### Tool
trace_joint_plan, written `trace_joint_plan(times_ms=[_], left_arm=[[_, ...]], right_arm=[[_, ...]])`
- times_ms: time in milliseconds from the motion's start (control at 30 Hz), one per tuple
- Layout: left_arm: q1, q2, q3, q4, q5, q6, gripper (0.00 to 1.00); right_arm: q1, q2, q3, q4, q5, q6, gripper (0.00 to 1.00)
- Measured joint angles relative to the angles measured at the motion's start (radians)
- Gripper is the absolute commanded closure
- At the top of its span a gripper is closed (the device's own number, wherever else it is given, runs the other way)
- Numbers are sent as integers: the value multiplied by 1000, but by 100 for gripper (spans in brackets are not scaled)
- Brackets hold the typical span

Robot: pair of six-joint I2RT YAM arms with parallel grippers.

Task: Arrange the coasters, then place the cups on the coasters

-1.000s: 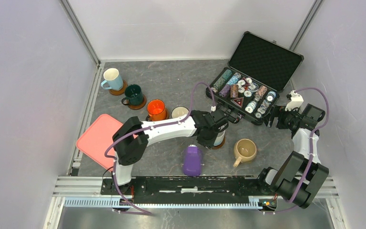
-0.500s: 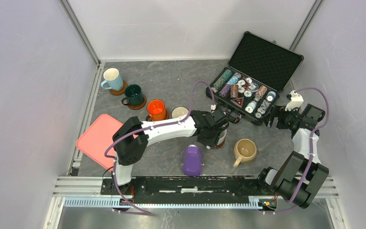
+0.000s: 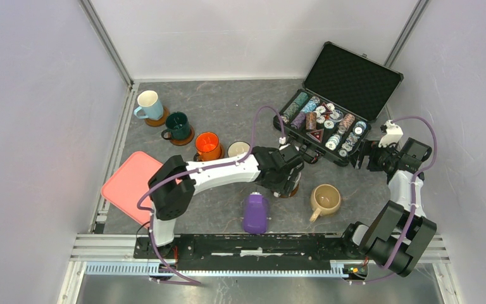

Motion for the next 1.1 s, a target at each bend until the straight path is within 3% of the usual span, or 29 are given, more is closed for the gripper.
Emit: trace_joint_plan(times_ms=[267,433,867,1100], left_arm=[[8,-93,0,0,-16,52,2],[66,-159,53,-6,11,129,0],[607,-291,195,-72,241,310,0],[923,-397,151,-130,377,403,0]], right_arm=[[0,0,0,0,0,0,2],[0,0,0,0,0,0,2],[0,-5,0,0,-16,0,2],[23,-19,0,9,-38,1,2]])
